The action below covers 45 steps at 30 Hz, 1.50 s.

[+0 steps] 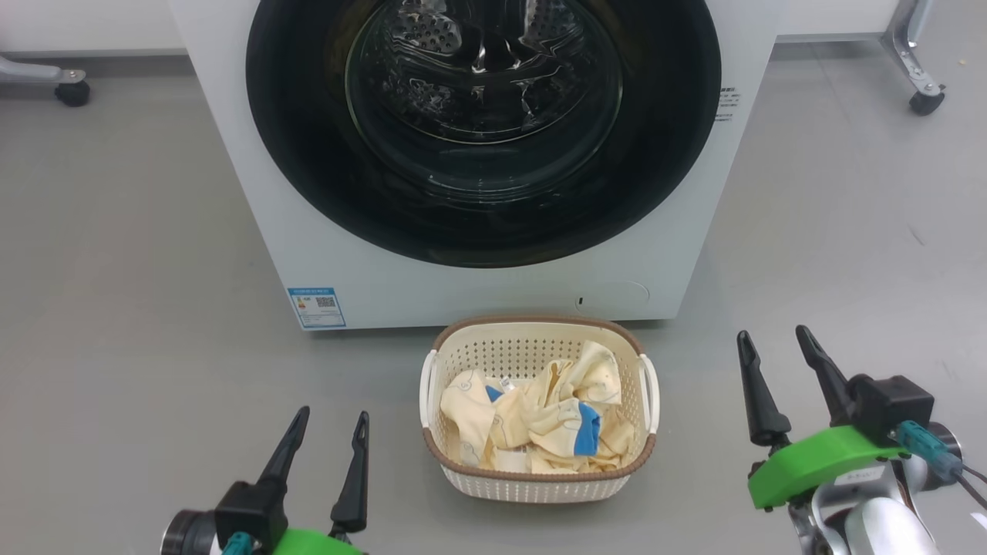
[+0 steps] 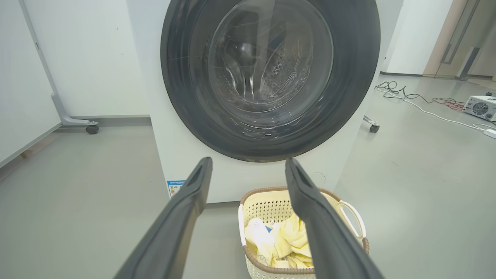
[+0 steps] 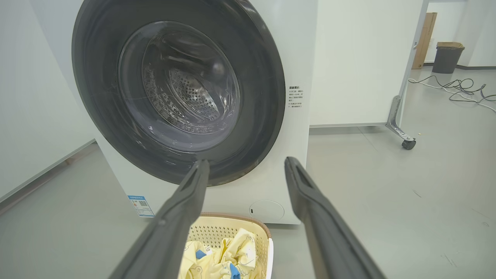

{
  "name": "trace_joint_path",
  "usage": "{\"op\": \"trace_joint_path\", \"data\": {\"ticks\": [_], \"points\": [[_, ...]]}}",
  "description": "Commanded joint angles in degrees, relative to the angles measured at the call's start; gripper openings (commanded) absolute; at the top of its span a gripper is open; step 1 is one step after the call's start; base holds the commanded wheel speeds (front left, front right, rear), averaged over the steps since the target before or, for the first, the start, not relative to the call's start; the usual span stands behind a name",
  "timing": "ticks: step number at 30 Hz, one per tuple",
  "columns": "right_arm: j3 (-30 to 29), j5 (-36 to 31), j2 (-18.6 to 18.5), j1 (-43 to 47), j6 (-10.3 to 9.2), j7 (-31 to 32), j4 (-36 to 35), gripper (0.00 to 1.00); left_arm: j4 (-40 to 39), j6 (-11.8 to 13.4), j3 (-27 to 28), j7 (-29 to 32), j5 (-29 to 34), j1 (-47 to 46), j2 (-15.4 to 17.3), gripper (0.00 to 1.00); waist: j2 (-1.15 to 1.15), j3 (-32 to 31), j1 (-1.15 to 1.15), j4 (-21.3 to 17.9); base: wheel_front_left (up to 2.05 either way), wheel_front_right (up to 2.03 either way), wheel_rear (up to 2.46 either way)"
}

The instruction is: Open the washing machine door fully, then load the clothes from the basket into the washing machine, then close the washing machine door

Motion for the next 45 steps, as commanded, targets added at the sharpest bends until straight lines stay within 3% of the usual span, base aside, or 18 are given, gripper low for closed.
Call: {"op": "trace_joint_path", "data": {"ticks": [1,45], "points": [[1.1,0.2,-1.2,-2.8,-0.15,0.1,-1.7,1.0,-1.6,-0.1,1.6,-0.8,-0.7,-2.7,0.5,1.0,0.0,0.0,0.0,0.0,0.0,0.0,0.0],[-1.3,2.0,-1.2,-3.4,-0.15,0.5,0.0,1.0,-0.1,1.2,1.8,-0.8,-3.3,-3.7,0.4,1.0,0.0,0.9,0.0,0.0,0.0,0.0,0.0]]}}
